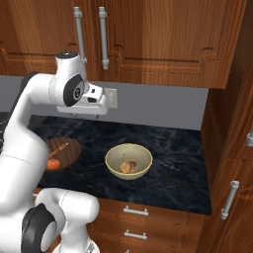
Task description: Place the bowl containing the mushroom and onion in the microwave. Close the microwave door and press the start button to microwave the meal.
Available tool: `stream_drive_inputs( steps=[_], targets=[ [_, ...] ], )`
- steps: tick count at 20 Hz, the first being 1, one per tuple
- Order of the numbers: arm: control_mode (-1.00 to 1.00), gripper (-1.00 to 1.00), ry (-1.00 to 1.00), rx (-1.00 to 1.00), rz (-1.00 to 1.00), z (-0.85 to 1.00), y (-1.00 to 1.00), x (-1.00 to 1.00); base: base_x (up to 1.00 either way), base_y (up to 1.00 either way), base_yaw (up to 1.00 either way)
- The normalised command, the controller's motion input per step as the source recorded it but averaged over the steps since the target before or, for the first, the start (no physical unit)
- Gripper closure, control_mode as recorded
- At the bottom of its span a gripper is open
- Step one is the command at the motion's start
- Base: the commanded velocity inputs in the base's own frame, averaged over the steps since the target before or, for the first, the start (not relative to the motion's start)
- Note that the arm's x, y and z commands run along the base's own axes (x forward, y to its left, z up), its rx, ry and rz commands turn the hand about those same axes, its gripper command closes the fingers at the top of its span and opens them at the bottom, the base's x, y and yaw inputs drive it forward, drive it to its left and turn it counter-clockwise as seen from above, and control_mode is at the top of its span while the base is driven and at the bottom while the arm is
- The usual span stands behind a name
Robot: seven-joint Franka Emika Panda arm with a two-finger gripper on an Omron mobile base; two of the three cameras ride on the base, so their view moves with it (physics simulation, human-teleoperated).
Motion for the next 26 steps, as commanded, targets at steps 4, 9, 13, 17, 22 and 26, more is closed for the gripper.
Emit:
stream_drive_inputs(
  steps=[4, 9, 13, 17, 22, 26],
  targets=[
    [-1.00, -1.00, 0.00, 0.00, -0.02, -0.13, -0.26, -0.40, 0.00, 0.00, 0.00],
    [-1.00, -1.00, 0.00, 0.06, -0.04, -0.11, -0.54, -0.22, 0.00, 0.00, 0.00],
    [-1.00, -1.00, -0.04, 0.11, -0.07, -0.21, -0.66, -0.04, 0.00, 0.00, 0.00],
    [-1.00, -1.00, -0.08, 0.15, -0.15, -0.57, -0.63, -0.04, 0.00, 0.00, 0.00],
    [-1.00, -1.00, -0.10, 0.24, -0.27, -0.54, -0.51, 0.00, 0.00, 0.00, 0.00],
    [-1.00, -1.00, -0.09, 0.29, -0.37, -0.48, -0.39, 0.00, 0.00, 0.00, 0.00]
  ],
)
